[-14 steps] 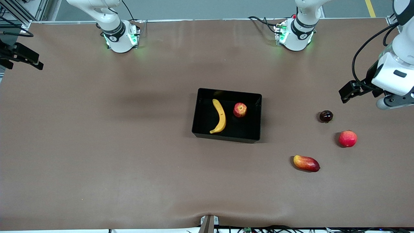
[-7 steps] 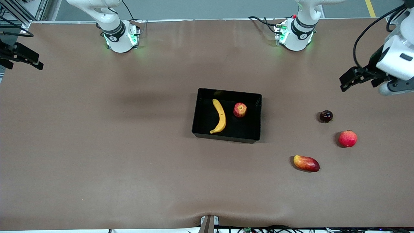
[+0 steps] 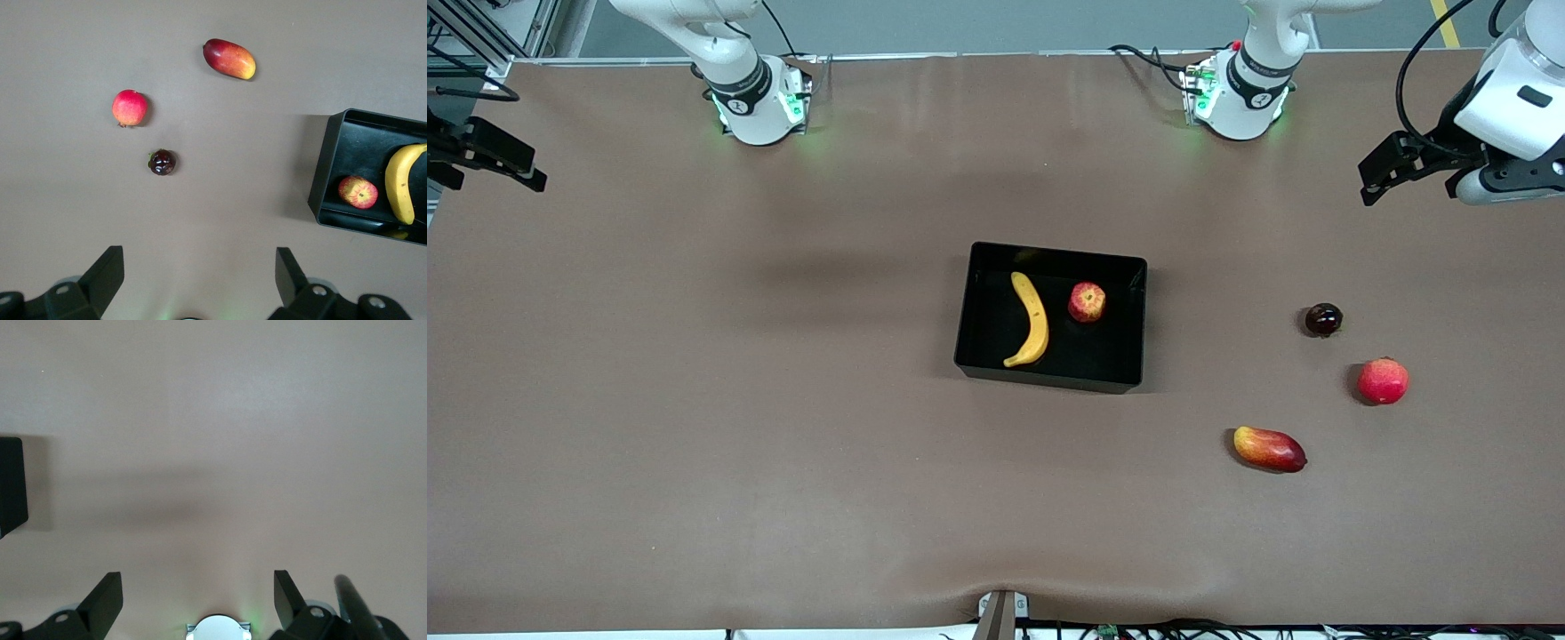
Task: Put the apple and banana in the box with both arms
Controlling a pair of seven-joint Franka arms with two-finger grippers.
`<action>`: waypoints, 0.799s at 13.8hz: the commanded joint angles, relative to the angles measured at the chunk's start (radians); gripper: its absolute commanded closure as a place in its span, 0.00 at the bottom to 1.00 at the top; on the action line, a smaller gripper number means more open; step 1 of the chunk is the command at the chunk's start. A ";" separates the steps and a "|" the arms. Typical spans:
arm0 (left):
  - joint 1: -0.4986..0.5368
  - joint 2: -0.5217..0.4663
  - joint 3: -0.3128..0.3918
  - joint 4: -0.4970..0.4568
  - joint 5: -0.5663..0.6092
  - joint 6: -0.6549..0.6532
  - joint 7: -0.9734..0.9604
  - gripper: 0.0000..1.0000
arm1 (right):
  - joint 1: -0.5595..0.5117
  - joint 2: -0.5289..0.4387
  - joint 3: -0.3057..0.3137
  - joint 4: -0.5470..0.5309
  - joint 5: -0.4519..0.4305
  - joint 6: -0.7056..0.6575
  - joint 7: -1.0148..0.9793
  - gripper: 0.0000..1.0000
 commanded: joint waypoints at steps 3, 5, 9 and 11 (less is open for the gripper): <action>-0.005 -0.022 0.002 -0.023 -0.017 0.008 -0.001 0.00 | -0.032 -0.005 0.013 -0.004 -0.011 -0.011 -0.012 0.00; -0.002 -0.036 -0.021 -0.028 -0.018 0.001 -0.004 0.00 | -0.034 -0.005 0.012 -0.006 -0.011 -0.011 -0.012 0.00; 0.004 -0.038 -0.024 -0.020 -0.017 0.003 0.017 0.00 | -0.034 -0.005 0.013 -0.007 -0.009 -0.011 -0.012 0.00; 0.004 -0.033 -0.021 -0.007 -0.012 0.001 0.016 0.00 | -0.034 -0.005 0.013 -0.006 -0.008 -0.011 -0.012 0.00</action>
